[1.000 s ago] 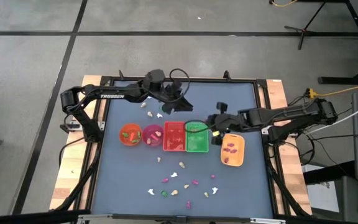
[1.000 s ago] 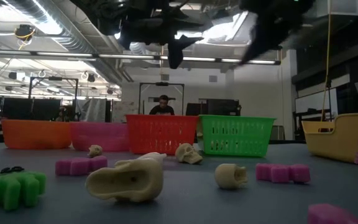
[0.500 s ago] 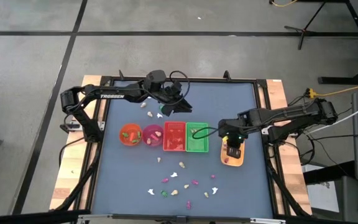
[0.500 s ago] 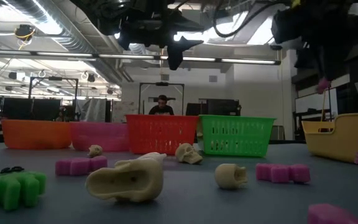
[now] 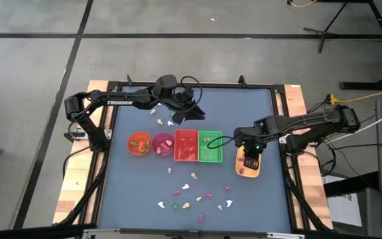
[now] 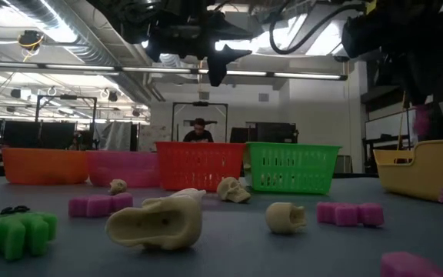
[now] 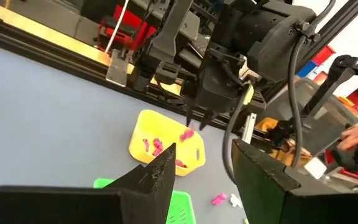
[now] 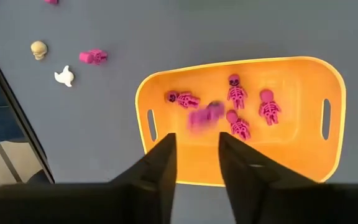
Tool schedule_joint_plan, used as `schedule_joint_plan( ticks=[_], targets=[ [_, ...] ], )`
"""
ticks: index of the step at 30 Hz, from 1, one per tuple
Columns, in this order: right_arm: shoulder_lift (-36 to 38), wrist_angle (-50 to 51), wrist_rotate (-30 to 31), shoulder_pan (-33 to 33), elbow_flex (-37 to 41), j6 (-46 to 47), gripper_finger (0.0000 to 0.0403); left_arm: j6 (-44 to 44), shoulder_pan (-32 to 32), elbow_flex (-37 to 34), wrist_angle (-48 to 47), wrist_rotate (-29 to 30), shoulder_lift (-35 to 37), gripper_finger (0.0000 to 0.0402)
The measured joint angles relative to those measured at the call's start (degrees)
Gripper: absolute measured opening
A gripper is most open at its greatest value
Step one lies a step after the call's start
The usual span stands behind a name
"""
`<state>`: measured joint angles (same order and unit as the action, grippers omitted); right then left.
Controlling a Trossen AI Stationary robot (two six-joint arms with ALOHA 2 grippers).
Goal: Sort Halloween decoration
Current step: Put the pink skeleton toy into the yellow bin, then put the yellow skull toy into the pink bowl
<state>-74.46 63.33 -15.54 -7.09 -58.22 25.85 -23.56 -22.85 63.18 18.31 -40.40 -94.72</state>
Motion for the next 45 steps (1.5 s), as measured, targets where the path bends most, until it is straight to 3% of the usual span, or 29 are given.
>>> schedule_joint_plan(
  ticks=[8, 14, 20, 25, 32, 45],
  targets=[
    [0.0, -0.17, 3.08, -0.02, -0.01, -0.12, 0.0183, 6.29, 0.0, 0.0, -4.43, 8.57, 0.0, 0.0141],
    [0.0, -0.25, 3.09, -0.02, 0.01, -0.13, 0.0188, 15.07, 0.0, 0.01, -9.75, 18.3, 0.0, 0.0143],
    [0.0, -0.74, 3.09, -0.02, 0.01, -0.14, 0.0187, 24.6, 0.0, 0.0, -16.28, 32.45, 0.0, 0.0157],
    [0.0, -1.13, 3.09, -0.02, 0.01, -0.14, 0.0186, 27.0, -1.15, 0.02, -20.54, 39.07, -1.78, 0.0182],
    [0.0, -4.23, 3.09, -0.02, 0.01, -0.18, 0.0186, 24.4, -4.56, 0.02, -23.03, 43.72, -6.68, 0.0193],
    [0.0, -5.03, 4.95, -0.07, 0.01, -0.25, 0.0186, 20.27, -10.66, 0.02, -23.36, 43.67, -11.93, 0.0191]
  ],
)
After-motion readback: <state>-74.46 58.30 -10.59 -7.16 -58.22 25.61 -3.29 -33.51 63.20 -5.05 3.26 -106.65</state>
